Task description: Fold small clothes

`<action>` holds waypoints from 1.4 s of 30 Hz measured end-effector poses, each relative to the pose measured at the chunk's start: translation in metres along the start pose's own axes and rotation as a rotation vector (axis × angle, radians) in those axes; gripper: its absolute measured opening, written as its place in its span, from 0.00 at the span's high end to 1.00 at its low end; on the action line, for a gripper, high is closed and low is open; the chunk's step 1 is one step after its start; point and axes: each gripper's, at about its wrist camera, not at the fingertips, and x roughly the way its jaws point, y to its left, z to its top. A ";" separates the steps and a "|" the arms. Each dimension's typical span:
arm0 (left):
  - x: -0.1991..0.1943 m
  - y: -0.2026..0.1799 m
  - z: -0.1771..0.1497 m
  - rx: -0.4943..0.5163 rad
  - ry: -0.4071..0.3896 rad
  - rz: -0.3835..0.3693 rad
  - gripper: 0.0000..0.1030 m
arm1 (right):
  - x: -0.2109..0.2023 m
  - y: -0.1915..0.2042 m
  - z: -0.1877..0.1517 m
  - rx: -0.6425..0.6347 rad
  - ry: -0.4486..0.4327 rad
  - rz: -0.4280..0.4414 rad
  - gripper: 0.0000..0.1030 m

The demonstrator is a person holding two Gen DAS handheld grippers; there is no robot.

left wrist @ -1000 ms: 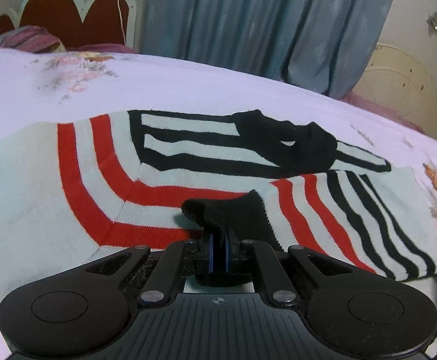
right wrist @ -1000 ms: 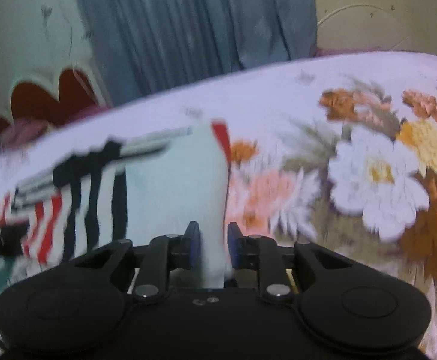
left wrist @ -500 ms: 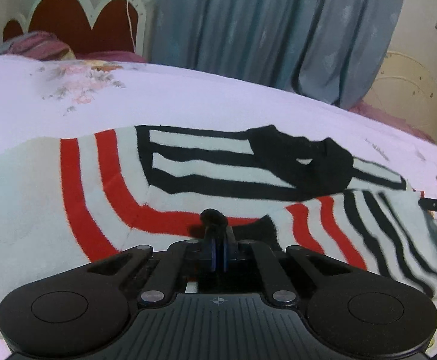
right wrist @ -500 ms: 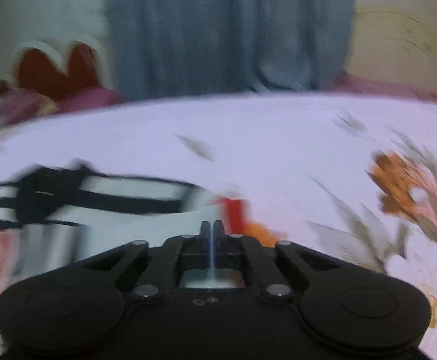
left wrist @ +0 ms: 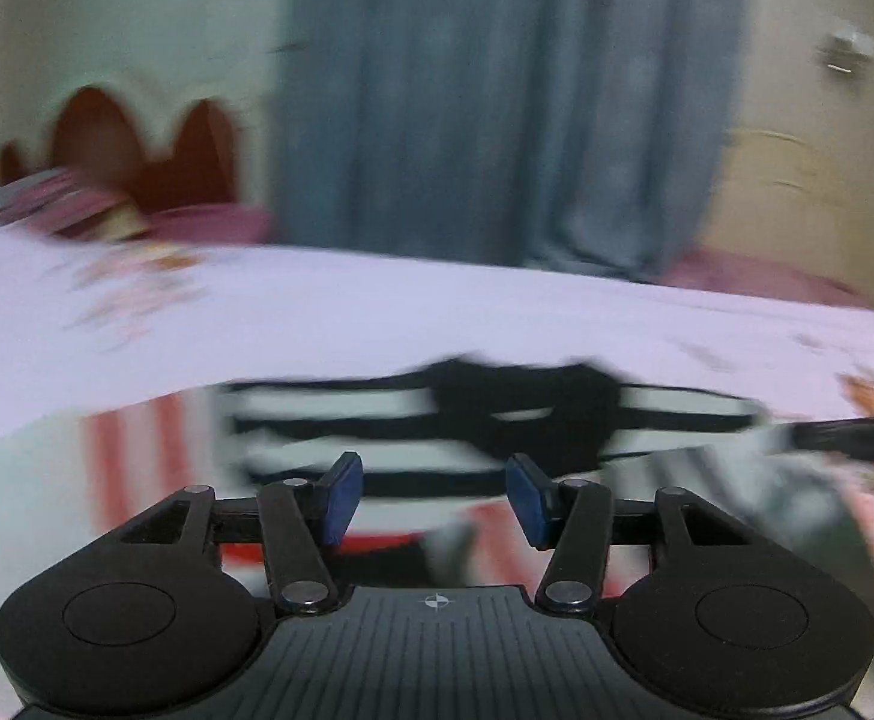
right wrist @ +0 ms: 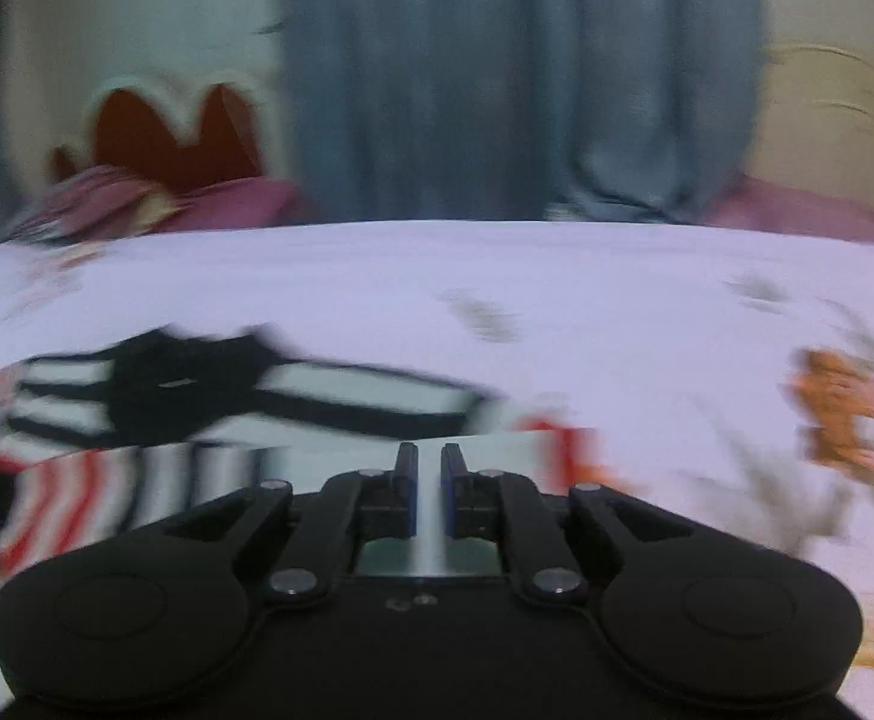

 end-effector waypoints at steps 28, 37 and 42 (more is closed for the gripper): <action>0.026 -0.073 -0.040 0.166 0.146 -0.138 0.45 | -0.033 0.001 -0.044 0.008 0.076 -0.099 0.70; -0.001 -0.076 -0.038 0.155 0.127 -0.162 0.44 | -0.086 0.013 -0.066 -0.011 0.016 -0.135 0.82; 0.004 -0.092 -0.056 0.214 0.158 -0.165 0.42 | -0.072 0.033 -0.083 -0.054 0.088 -0.129 0.90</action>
